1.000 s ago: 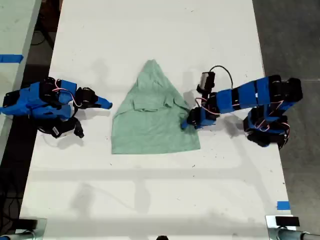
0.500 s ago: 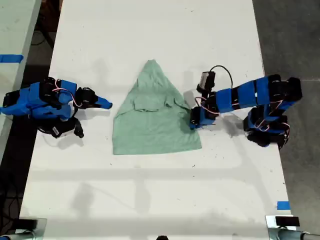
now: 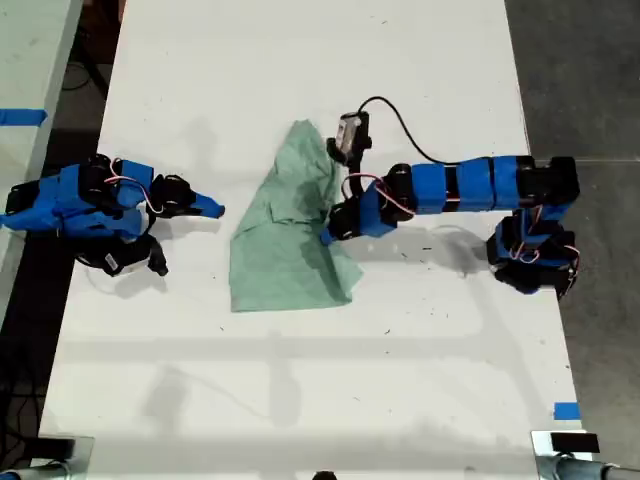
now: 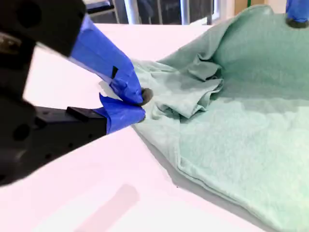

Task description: Fold t shirt

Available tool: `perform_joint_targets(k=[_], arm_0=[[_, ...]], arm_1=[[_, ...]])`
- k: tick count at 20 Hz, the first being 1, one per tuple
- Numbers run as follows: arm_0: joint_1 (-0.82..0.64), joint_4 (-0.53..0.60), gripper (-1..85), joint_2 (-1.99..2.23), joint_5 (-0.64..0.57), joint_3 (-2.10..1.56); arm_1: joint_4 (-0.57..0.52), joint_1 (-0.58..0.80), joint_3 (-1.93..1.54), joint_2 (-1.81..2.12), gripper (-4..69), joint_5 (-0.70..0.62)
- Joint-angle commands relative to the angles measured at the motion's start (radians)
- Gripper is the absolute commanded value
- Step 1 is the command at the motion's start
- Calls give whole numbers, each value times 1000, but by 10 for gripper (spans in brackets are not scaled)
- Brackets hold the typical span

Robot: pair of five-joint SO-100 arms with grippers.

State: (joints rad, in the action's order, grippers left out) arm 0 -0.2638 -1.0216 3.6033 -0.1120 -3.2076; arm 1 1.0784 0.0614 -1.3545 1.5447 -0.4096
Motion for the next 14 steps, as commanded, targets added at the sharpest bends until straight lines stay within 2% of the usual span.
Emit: perform_joint_targets(k=[1,2,4,5,6,10,14], arm_0=[[-14,17,-1,3,-2,8],[-14,17,-1,3,-2,8],[-14,17,-1,3,-2,8],[-14,17,-1,3,-2,8],[-14,17,-1,3,-2,8],[-14,15,-1,3,-2,9],[-14,17,-1,3,-3,9]], arm_1=[[-123,-43,84,-43,90,-49],[-129,-44,91,-61,215,-40],[-126,-43,91,-64,311,-32],[-106,-38,91,-52,274,-21],[-64,-28,77,-28,-19,37],[26,18,-153,210,-18,147],[-32,80,-758,807,-18,264]])
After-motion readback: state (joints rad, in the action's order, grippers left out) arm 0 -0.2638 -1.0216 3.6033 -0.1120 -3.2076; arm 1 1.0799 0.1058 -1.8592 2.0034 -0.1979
